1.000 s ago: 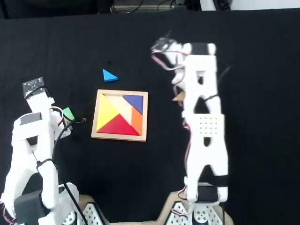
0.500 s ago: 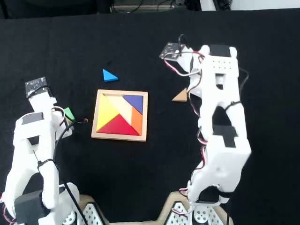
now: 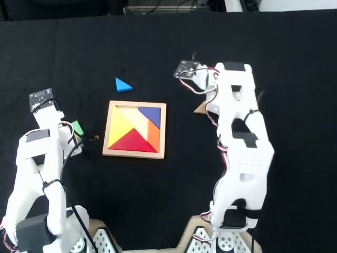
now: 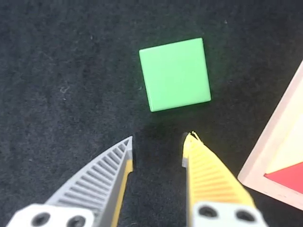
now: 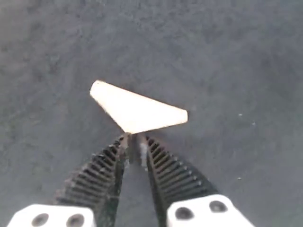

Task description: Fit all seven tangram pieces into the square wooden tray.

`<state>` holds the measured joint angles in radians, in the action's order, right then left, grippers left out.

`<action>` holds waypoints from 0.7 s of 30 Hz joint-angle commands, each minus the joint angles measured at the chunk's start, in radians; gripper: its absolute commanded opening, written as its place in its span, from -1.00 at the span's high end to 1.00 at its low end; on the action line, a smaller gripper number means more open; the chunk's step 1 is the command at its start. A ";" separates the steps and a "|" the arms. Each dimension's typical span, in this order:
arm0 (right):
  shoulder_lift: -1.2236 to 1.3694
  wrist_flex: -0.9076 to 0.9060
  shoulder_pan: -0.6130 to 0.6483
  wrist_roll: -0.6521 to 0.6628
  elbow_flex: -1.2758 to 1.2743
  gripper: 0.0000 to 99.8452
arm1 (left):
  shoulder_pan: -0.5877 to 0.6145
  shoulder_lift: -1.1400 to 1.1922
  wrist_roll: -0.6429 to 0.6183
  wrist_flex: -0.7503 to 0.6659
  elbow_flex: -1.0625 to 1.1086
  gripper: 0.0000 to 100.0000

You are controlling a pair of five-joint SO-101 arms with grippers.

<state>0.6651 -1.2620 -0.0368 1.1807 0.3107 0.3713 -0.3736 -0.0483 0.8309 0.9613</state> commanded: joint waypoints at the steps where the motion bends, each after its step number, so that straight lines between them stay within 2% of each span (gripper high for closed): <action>1: 0.031 -0.061 0.005 0.012 0.088 0.98 | -0.013 -0.018 0.000 -0.018 -0.007 0.64; 7: 0.033 -0.189 0.083 0.012 0.102 0.98 | -0.016 -0.018 0.000 -0.018 -0.010 0.64; 12: 0.033 -0.196 0.138 0.005 0.139 0.98 | -0.016 -0.018 0.000 -0.018 -0.008 0.64; 17: 0.007 -0.193 0.101 -0.060 0.294 0.98 | -0.016 -0.018 0.000 -0.018 -0.008 0.64; 21: 0.007 -0.130 0.069 -0.021 0.355 0.97 | -0.016 -0.018 0.000 -0.018 -0.008 0.64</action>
<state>0.7081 -1.4308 0.0629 1.1423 0.5961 0.3682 -0.3736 -0.0483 0.8309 0.9613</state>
